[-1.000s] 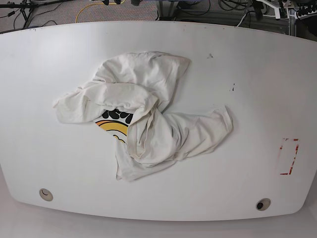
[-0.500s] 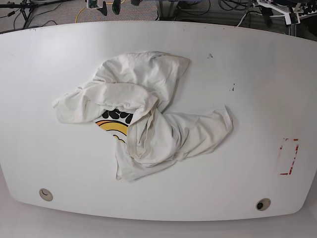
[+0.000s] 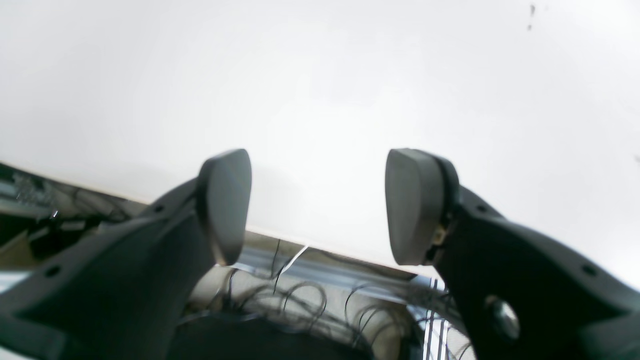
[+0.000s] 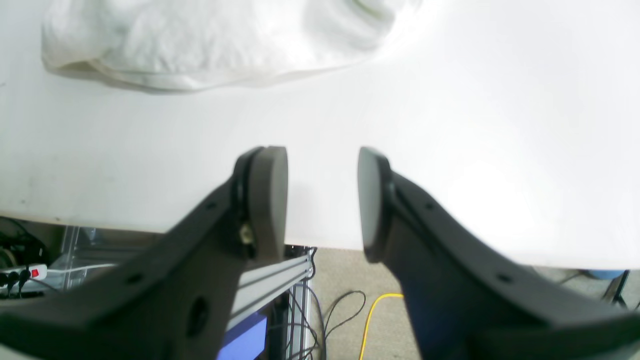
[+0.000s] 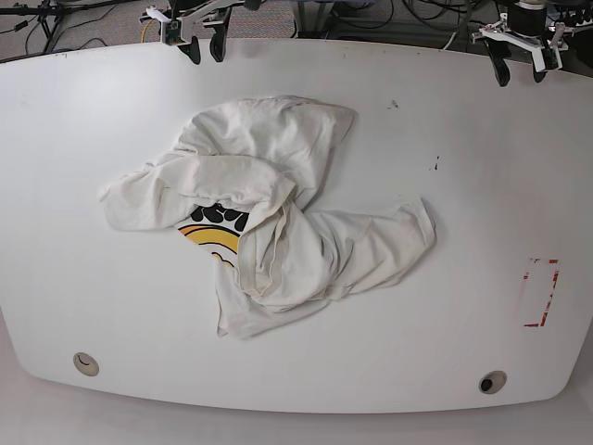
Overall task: Fold the T-shirt properly
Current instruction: 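Move the right gripper down toward the bunched shirt body near the print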
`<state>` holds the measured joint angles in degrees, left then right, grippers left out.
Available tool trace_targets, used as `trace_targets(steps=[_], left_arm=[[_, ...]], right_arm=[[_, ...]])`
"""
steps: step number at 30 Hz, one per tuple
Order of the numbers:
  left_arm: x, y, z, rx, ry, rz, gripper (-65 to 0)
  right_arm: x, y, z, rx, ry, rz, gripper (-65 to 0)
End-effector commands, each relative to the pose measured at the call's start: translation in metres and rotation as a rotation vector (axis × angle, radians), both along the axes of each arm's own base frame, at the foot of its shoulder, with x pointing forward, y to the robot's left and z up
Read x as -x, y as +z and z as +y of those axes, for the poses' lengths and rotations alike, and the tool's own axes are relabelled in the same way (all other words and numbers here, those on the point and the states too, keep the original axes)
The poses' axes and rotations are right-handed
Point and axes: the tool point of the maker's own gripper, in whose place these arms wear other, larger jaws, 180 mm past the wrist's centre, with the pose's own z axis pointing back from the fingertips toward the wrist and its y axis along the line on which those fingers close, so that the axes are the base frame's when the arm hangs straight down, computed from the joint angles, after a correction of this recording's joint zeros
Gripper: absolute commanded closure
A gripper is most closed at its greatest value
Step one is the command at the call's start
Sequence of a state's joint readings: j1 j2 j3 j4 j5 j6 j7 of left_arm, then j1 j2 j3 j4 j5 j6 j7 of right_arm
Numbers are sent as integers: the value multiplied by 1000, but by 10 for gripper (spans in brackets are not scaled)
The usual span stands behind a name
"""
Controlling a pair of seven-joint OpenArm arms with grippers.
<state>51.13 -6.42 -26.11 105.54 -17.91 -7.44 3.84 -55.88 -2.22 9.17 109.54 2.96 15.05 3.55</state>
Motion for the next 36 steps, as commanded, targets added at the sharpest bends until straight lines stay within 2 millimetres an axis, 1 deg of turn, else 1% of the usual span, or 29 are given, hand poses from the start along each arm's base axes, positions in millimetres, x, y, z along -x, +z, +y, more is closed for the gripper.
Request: trace_targets(steps=[1, 9, 11, 17, 19, 21, 27, 29, 31, 36], left_arm=[[-9, 13, 1, -15, -19, -46, -391], [-16, 16, -6, -8, -38, -66, -396], [-13, 20, -3, -17, -46, -70, -422], [-14, 24, -4, -24, -54, -84, -471], [-14, 24, -4, -22, -54, -84, -477], [-22, 28, -9, -12, -56, -113, -498], [-26, 31, -10, -4, -56, -130, -496], [-29, 32, -10, 1, -56, -137, -487], [-35, 34, -8, -12, -56, -150, -475], [-41, 36, -8, -10, -58, -163, -471]], right_arm=[[-5, 8, -3, 5, -6, -36, -226], [-15, 10, -5, 13, -8, -60, -226], [-17, 12, -6, 18, -2, -68, -223], [-24, 14, -7, 22, 4, -86, -224], [-27, 14, -7, 22, 3, -91, -224], [-33, 14, -6, 16, -2, -97, -219], [-48, 16, -1, 5, 20, -115, -225], [-56, 18, 3, -5, 45, -128, -235], [-75, 23, 16, -29, 129, -157, -286], [-94, 31, 26, -42, 196, -190, -351]])
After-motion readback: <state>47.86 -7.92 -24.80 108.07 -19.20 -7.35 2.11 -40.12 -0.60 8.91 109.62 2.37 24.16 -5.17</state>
